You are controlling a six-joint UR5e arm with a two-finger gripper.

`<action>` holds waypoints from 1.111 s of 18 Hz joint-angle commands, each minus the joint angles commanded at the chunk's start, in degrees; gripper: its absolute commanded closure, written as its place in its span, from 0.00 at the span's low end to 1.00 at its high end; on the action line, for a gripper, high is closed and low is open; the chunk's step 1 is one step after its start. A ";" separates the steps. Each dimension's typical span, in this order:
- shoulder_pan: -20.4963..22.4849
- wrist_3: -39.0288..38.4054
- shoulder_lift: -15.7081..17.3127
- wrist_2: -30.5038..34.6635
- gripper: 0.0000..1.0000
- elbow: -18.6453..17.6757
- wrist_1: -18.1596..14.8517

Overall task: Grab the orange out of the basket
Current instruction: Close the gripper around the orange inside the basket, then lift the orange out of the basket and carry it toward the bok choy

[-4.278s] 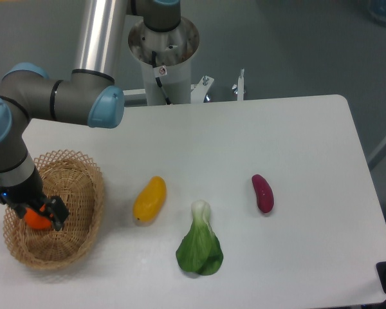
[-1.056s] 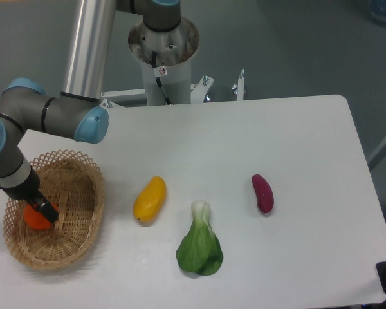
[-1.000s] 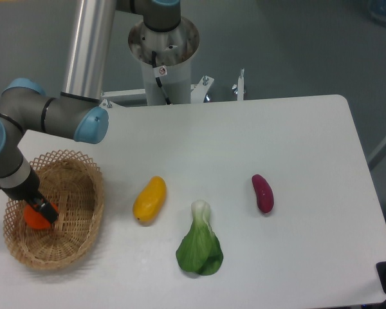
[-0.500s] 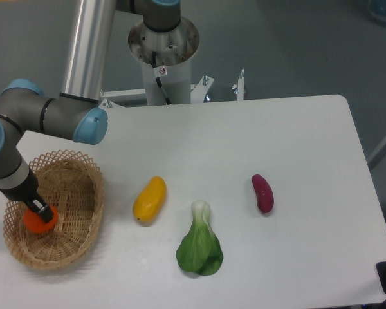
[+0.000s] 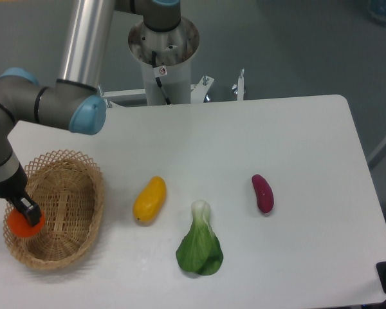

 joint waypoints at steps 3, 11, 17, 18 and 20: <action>7.29 4.94 2.03 -2.45 0.51 1.23 -2.28; 24.17 20.48 5.11 -4.92 0.50 2.64 -11.43; 30.51 26.56 6.24 -5.54 0.50 2.29 -12.58; 30.60 26.56 6.25 -5.62 0.50 2.11 -12.58; 30.69 26.56 6.34 -5.63 0.50 2.11 -12.58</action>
